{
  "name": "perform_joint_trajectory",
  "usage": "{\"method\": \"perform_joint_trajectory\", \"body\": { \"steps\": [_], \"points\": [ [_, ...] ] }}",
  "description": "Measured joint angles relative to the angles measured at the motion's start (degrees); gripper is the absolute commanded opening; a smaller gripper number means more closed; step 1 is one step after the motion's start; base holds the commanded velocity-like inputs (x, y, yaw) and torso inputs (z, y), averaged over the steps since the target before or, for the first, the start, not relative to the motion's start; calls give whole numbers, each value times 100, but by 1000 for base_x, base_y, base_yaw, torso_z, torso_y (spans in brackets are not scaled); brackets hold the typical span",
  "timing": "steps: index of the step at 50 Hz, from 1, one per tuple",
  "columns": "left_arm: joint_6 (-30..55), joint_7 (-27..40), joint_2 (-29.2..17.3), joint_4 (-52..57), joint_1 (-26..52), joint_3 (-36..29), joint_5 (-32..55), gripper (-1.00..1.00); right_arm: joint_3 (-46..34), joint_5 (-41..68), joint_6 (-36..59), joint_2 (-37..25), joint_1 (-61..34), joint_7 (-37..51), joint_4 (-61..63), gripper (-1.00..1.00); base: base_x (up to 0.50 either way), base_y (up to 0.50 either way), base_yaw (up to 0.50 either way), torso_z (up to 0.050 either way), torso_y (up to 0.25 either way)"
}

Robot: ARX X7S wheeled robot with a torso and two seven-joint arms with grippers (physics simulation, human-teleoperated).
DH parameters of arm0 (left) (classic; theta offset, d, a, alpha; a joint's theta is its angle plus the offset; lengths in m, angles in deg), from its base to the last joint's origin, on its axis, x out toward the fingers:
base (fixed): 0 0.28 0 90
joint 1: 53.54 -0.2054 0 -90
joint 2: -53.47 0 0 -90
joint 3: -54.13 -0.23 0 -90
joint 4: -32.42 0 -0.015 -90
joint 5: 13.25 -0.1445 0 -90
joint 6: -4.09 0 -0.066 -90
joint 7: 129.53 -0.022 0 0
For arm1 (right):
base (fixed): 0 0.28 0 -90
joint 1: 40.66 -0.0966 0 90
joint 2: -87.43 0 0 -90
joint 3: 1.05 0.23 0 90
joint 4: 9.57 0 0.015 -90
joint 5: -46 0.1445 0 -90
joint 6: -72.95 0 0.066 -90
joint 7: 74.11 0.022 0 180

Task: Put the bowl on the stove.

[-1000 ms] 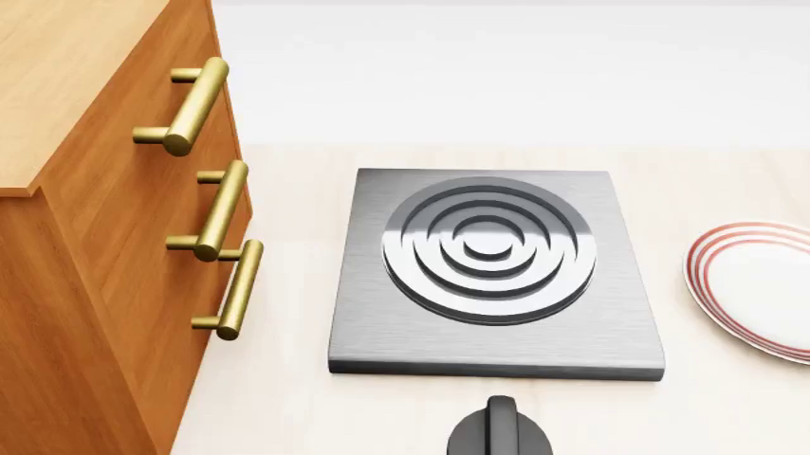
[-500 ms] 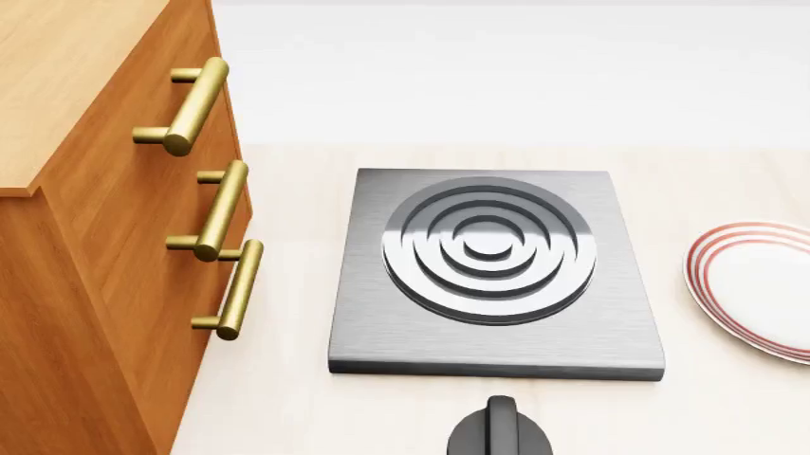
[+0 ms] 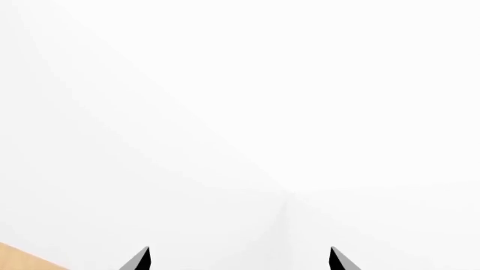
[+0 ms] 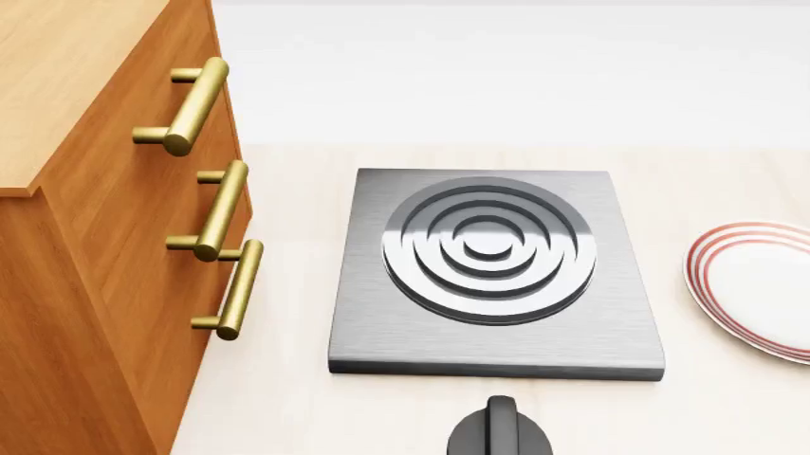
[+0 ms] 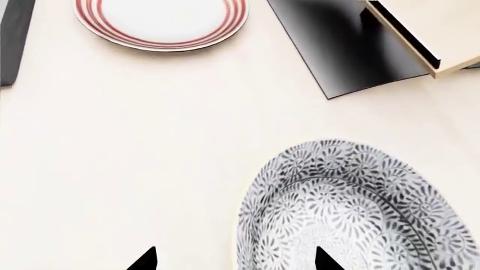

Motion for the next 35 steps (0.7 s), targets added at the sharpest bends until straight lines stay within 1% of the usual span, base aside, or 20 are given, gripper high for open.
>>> {"method": "perform_joint_trajectory", "body": {
  "steps": [13,35],
  "points": [
    [-13,4,-21,-6,-1,-12,11,100,-335,-143,-98,85,-195,58,-229,100,0,0,0,0,0],
    [-40,-17,-38,-10,-21,-42,19,100,-510,-366,-332,245,-250,69,-493,100,0,0,0,0,0]
  ]
}}
